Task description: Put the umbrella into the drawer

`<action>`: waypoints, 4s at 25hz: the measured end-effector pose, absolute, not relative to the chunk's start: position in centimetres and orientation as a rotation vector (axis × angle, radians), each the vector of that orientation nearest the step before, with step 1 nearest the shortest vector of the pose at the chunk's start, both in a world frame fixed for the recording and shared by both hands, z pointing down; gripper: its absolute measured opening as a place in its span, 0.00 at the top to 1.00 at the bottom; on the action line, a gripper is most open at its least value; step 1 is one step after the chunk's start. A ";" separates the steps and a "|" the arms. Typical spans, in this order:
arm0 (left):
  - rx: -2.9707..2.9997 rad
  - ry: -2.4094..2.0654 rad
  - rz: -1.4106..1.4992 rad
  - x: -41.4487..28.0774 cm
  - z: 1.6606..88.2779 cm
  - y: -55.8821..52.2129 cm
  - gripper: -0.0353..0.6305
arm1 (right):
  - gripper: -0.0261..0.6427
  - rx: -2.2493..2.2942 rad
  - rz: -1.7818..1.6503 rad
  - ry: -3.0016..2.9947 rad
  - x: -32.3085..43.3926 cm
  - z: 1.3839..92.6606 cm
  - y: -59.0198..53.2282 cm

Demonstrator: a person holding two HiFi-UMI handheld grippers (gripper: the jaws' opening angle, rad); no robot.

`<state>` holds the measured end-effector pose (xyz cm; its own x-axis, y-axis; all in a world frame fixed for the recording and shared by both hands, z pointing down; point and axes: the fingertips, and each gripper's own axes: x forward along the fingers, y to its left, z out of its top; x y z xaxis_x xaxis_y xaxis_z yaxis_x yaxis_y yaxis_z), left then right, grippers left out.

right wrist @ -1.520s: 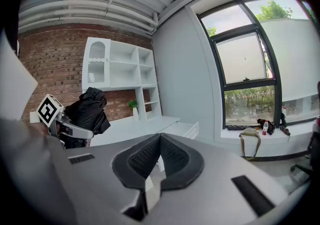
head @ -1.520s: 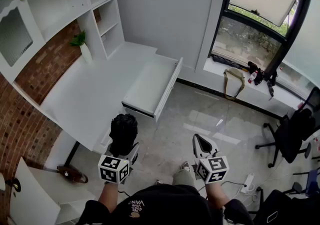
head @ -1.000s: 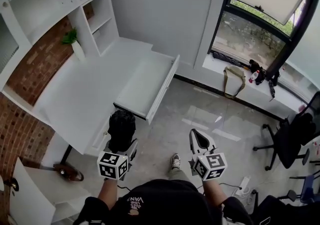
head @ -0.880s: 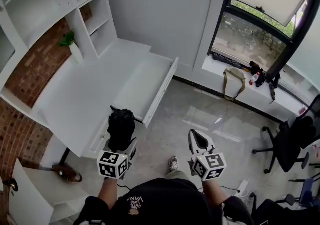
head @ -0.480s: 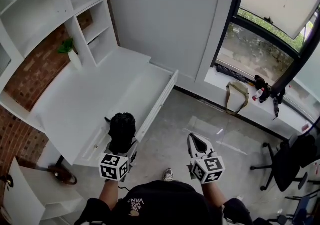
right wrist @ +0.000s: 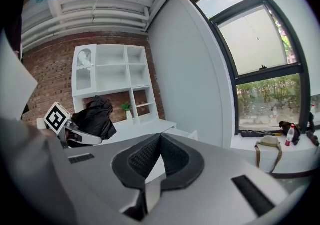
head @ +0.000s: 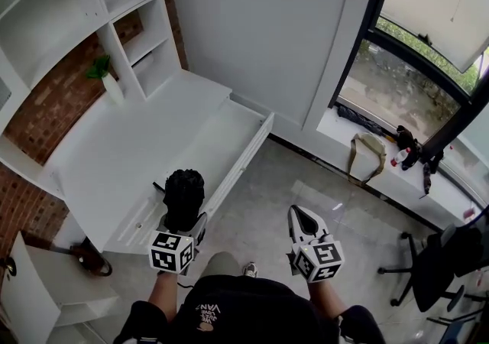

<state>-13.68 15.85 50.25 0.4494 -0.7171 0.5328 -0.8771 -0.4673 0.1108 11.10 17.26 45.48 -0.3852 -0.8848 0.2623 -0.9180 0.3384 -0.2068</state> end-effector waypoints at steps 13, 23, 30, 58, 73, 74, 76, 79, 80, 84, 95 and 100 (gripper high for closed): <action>2.344 -1.277 0.617 -13.1 51.6 5.4 0.62 | 0.96 1.705 0.517 -2.447 10.7 46.1 8.3; 2.414 -1.180 0.669 -13.2 50.2 -5.8 0.62 | 0.96 1.775 0.513 -2.413 9.5 45.8 -1.3; 2.444 -1.134 0.736 -13.7 50.2 -11.3 0.62 | 0.96 1.843 0.551 -2.363 9.7 46.9 -5.0; 2.225 -1.129 0.828 -5.3 62.6 -25.7 0.62 | 0.96 1.663 0.636 -2.360 16.6 49.9 -18.4; 1.985 -1.125 0.880 -3.2 74.8 -29.3 0.62 | 0.96 1.657 0.707 -2.277 20.0 53.1 -21.7; 1.963 -1.128 0.880 -3.2 75.5 -29.4 0.62 | 0.96 1.653 0.711 -2.274 20.2 53.4 -21.9; 1.925 -1.129 0.887 -3.1 76.8 -29.6 0.62 | 0.96 1.644 0.719 -2.267 20.4 53.8 -22.3; 1.856 -1.137 0.893 -3.5 78.8 -30.0 0.62 | 0.96 1.633 0.730 -2.261 20.6 54.2 -22.8; 1.825 -1.147 0.889 -3.7 79.4 -30.2 0.62 | 0.96 1.630 0.735 -2.259 20.7 54.3 -23.0; 1.705 -1.188 0.863 -4.5 81.6 -31.1 0.62 | 0.96 1.615 0.758 -2.237 21.2 55.2 -23.3; 1.526 -1.238 0.812 -5.1 84.8 -34.0 0.62 | 0.96 1.542 0.802 -2.223 21.6 56.8 -24.3; 1.514 -1.255 0.848 -5.6 85.4 -35.1 0.61 | 0.96 1.529 0.812 -2.221 21.7 57.4 -24.9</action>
<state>-5.57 -35.11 85.39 0.2296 -0.3050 0.9243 -0.9713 -0.0115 0.2375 21.67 -24.85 57.35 -0.3732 -0.7420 0.5569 -0.9262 0.2638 -0.2693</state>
